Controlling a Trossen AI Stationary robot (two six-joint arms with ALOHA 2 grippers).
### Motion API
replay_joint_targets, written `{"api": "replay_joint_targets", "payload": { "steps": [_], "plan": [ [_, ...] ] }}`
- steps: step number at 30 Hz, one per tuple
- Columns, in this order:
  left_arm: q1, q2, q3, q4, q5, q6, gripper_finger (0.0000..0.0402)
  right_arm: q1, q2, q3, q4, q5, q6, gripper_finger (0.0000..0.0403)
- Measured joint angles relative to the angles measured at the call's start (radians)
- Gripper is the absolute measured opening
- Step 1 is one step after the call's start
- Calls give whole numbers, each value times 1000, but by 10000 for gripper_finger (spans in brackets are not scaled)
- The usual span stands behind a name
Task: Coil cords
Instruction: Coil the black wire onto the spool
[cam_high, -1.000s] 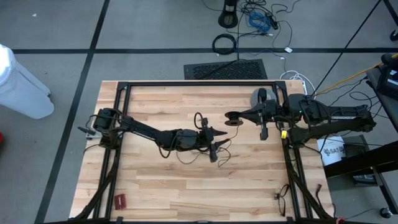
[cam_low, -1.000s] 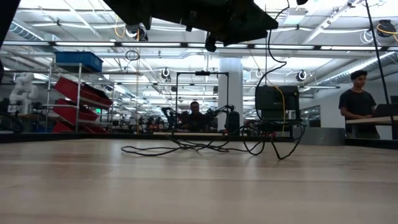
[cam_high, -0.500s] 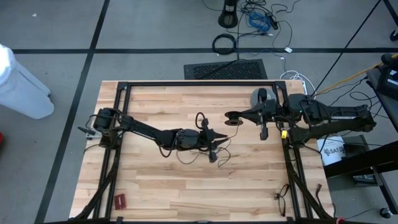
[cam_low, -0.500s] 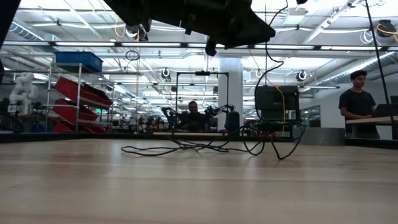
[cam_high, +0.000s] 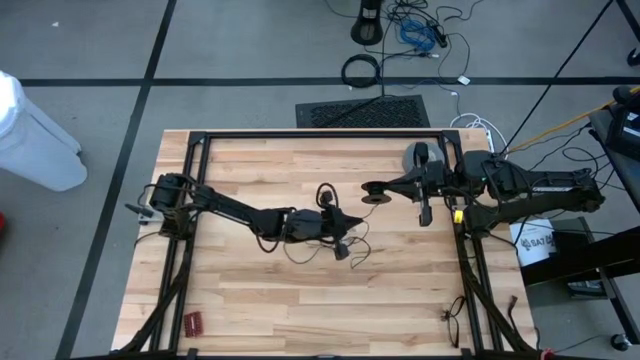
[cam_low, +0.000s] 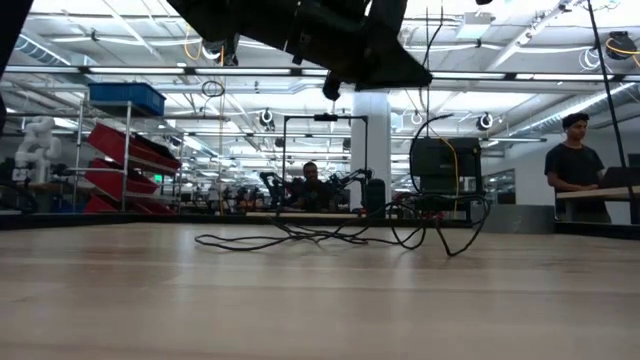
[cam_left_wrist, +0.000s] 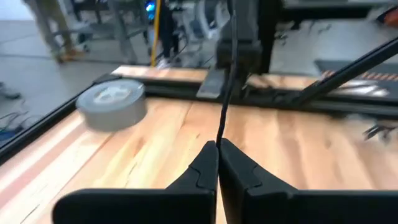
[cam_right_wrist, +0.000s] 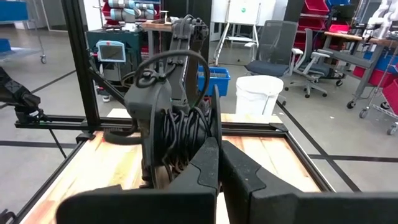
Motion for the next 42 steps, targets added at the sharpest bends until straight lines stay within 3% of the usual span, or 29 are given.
{"api": "replay_joint_targets", "payload": {
  "steps": [6, 23, 31, 42],
  "plan": [
    [-1, -15, 1, -104, -41, -26, 4, 0, 0, 0, 0, 0, -1, 0],
    [-1, -58, -1, -176, -60, -18, 3, -2, 25, -1, -22, 0, 32, 0],
    [-5, -152, -1, -421, -64, -26, 3, -2, 52, 0, -27, 1, 29, 0],
    [-7, -235, 0, -535, -118, -1, 2, 0, 95, 0, -54, 1, 71, 0]
  ]
}}
